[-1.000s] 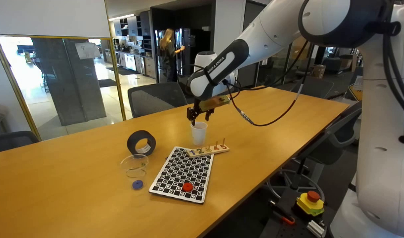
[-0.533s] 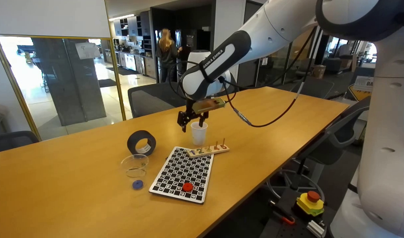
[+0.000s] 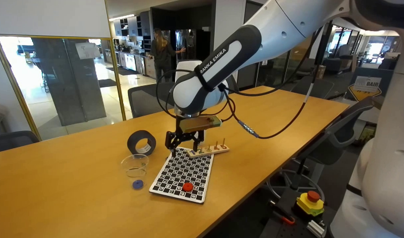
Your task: Put the blue square into the transparent cup and the orange squares into the white cup.
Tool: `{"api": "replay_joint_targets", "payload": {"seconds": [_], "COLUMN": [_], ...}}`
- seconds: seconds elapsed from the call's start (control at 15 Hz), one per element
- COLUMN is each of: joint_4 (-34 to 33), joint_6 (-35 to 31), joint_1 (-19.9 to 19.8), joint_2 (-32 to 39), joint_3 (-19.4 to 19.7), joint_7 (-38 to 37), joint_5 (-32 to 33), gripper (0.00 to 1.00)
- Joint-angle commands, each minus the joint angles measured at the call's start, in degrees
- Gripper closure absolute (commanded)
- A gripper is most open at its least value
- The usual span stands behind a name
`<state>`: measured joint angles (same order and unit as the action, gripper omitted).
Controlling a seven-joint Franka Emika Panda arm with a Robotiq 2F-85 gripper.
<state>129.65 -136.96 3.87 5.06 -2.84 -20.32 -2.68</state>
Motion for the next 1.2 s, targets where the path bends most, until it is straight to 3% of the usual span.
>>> {"api": "replay_joint_targets", "payload": {"seconds": [0.0, 0.47, 1.13], "joint_4": [5.3, 10.2, 16.4], "joint_6": [-2.2, -5.1, -17.3], "joint_1": [2.4, 4.6, 4.8], "joint_2": [-2.7, -2.1, -1.4], "joint_3": [-1.6, -3.3, -3.2], "joint_7": [-7.9, -14.0, -12.7], "joint_5": [-0.9, -1.9, -1.3], "gripper": [0.00, 0.00, 0.00]}}
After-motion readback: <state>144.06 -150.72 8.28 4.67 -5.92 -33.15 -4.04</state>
